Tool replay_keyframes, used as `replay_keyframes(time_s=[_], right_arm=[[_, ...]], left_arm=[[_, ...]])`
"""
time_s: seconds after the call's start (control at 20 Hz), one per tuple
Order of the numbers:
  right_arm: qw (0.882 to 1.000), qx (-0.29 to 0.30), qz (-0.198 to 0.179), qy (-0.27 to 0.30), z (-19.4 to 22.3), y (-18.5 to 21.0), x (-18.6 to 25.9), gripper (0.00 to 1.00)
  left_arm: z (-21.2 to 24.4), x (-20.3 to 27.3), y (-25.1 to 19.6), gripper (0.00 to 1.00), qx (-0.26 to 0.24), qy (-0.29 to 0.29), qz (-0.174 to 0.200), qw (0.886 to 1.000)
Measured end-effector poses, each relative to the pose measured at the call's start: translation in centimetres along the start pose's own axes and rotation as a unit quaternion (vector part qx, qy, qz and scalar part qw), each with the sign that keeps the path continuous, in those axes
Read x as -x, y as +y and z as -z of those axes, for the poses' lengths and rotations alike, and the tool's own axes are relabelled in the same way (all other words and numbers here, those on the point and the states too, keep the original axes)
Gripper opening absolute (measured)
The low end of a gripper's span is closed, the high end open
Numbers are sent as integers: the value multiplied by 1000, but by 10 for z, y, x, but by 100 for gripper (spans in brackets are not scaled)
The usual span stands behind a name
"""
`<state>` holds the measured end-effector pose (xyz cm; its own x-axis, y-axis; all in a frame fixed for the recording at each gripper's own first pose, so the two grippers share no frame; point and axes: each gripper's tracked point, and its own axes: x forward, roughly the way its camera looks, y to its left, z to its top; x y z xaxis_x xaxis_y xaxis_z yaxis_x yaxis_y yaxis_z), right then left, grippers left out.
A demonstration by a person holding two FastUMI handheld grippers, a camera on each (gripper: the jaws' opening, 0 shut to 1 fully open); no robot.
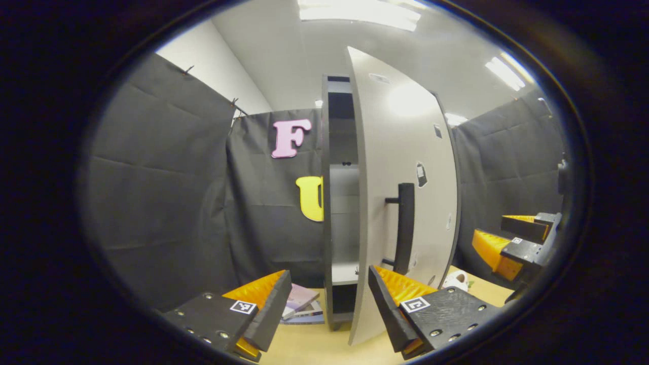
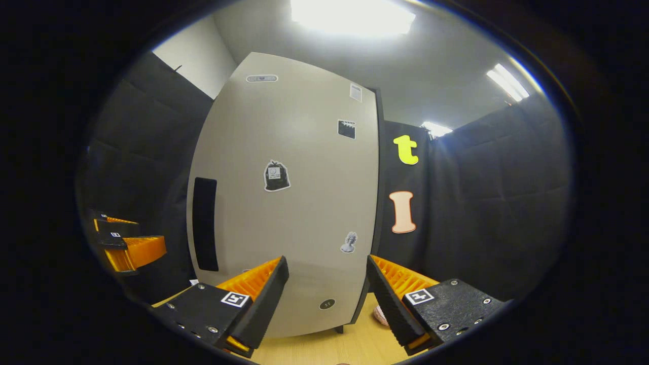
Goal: Open the cabinet door with the right hand, grasp the bottle in the cabinet with the left hand and place it on the coaster, then close the cabinet door with the right hand.
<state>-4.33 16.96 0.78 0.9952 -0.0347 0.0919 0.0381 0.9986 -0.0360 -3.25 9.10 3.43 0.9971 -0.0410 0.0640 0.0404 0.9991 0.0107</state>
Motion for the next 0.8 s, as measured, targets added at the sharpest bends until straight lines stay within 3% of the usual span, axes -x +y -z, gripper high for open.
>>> replay_keyframes(time_s=[0.15, 0.25, 0.35, 0.45, 0.6, 0.65, 0.7, 0.8], right_arm=[[1000, -25, -10, 9, -2, -7, -9, 95], [999, -45, -17, 14, -6, -11, -12, 95], [998, -55, -24, 7, -16, -15, -17, 95], [998, -52, -26, -7, -27, -20, -23, 92], [999, -48, -20, -13, -30, -33, -28, 95], [999, -49, -21, -8, -27, -34, -30, 95], [999, -48, -24, -3, -23, -35, -31, 95], [999, -42, -22, 5, -16, -39, -35, 95]], left_arm=[[-5, -7, -30, 87, -14, -3, 13, 1000], [-5, -15, -40, 93, -14, 1, 4, 1000], [-17, -22, -46, 87, -14, -8, -10, 1000], [-34, -26, -60, 87, -14, -24, -2, 1000], [-35, -32, -70, 90, -15, -28, 0, 999], [-32, -35, -73, 87, -12, -25, -2, 1000], [-29, -36, -73, 91, -10, -20, -5, 1000], [-28, -37, -72, 87, -3, -21, -12, 1000]])
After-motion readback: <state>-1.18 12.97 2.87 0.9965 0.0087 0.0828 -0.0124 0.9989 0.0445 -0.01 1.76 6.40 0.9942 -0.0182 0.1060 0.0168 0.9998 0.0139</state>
